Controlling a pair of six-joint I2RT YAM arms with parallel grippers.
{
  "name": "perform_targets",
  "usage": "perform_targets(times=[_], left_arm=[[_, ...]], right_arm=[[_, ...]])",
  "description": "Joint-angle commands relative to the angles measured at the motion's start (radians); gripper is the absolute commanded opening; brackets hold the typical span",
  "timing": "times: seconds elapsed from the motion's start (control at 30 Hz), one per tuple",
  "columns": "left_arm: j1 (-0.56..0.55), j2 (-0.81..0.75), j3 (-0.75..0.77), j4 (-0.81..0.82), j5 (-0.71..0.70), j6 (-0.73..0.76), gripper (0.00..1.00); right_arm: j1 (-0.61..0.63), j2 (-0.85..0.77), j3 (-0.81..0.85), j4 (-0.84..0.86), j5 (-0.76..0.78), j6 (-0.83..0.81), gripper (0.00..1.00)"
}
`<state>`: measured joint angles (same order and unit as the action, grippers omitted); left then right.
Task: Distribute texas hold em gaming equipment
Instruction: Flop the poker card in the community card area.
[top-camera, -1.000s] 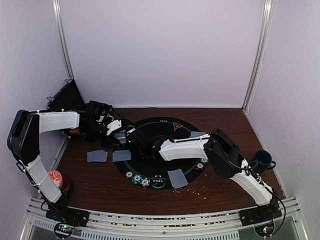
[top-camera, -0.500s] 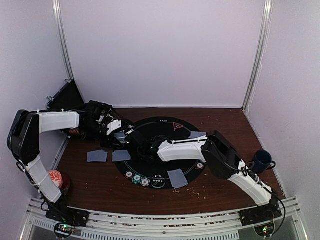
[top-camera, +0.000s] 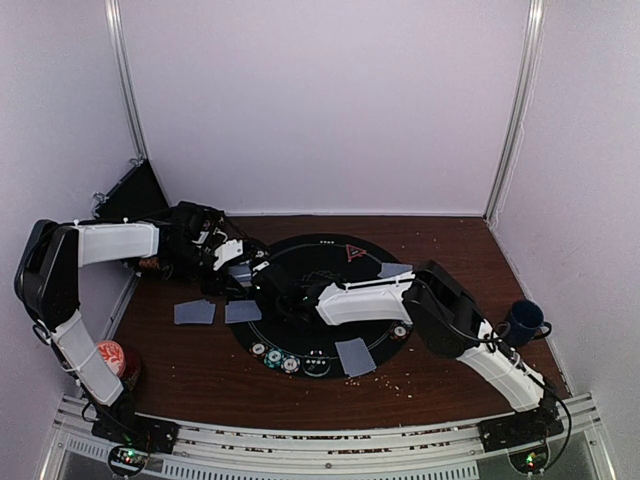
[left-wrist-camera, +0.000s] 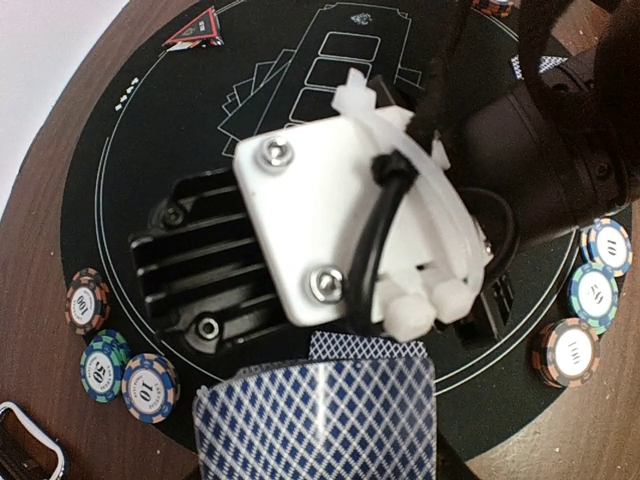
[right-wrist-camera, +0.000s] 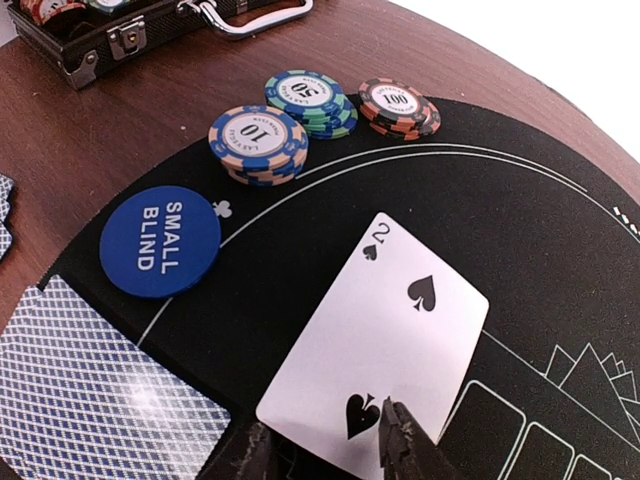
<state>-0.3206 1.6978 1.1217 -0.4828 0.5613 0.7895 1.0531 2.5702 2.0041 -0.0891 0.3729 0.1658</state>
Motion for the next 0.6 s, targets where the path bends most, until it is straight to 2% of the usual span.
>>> perform_targets(times=[0.0,0.57], left_arm=[[0.008,-0.031,0.027,0.007,0.027,-0.003,0.42],[0.008,-0.03,0.026,0.007,0.032,-0.004,0.42]], right_arm=[[-0.005,-0.068,-0.037,0.001,0.003,0.01,0.37],[-0.023,-0.065,-0.036,0.008,0.022,0.041,0.38]])
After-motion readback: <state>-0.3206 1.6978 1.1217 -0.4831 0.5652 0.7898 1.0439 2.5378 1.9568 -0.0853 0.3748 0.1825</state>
